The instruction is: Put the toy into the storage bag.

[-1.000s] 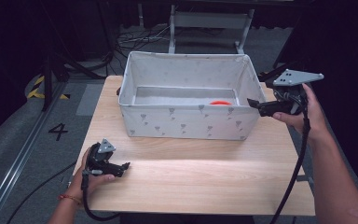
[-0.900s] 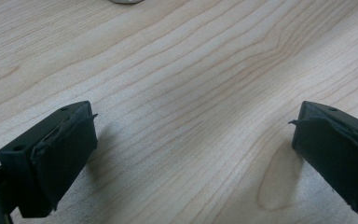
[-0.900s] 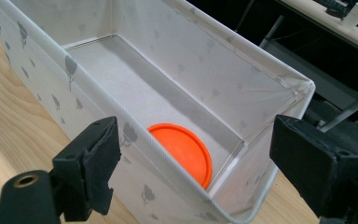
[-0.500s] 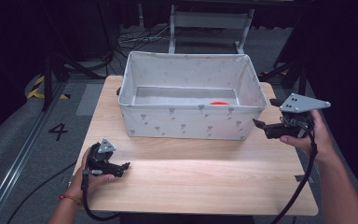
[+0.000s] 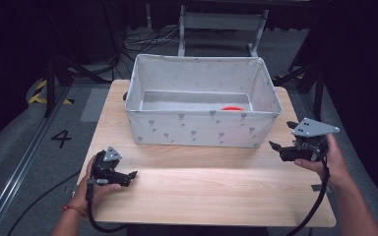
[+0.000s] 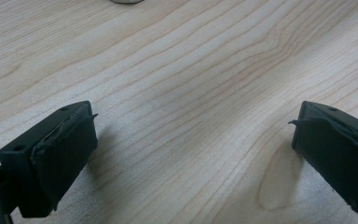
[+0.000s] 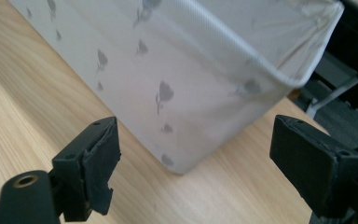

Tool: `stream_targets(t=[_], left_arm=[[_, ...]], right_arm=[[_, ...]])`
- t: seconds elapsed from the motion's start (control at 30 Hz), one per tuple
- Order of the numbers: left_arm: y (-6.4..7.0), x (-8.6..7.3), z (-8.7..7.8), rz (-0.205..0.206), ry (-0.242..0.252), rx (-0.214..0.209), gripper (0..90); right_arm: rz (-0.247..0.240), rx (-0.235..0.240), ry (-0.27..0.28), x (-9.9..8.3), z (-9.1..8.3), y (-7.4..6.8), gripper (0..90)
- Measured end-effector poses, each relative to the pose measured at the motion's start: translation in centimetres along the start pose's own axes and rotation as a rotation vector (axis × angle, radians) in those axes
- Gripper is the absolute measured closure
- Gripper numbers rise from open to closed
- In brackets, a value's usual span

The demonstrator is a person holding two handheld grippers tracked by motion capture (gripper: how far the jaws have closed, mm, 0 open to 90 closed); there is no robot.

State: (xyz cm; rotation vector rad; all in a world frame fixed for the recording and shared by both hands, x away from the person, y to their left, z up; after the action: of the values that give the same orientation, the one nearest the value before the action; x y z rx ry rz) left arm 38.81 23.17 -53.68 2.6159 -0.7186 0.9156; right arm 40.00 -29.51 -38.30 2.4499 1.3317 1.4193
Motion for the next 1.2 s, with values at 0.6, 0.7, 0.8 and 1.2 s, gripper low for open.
stream_targets(t=[0.6, 0.7, 0.8, 1.2], left_arm=[[0.1, 0.0, 0.0, -0.006, 0.001, 0.0, 0.4], [0.1, 0.0, 0.0, -0.005, 0.0, 0.0, 0.4], [0.1, 0.0, 0.0, -0.006, 0.001, 0.0, 0.4], [0.0, 0.0, 0.0, -0.001, 0.0, 0.0, 0.3]], right_arm=[[0.058, 0.07, -0.098, -7.1, 2.8, -2.6, 17.2], [0.087, 0.083, -0.11, -8.6, 3.2, -2.8, 17.2], [0.098, 0.095, -0.117, -10.2, 3.5, -3.2, 17.1], [0.252, 0.125, -0.115, -14.7, 3.7, -4.7, 16.7]])
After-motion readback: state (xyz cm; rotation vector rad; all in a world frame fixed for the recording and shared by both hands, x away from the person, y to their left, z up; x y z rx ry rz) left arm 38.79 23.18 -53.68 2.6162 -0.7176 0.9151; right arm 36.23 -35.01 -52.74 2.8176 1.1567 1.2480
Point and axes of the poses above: each handheld gripper's, and its own axes: z roughly forward along the jaws, x roughly out of its top, y roughly to its right, the point moved 5 cm from there along z, roughly forward along the jaws, and after that the axes turned 7 degrees about -z, right-handed, at the moved point
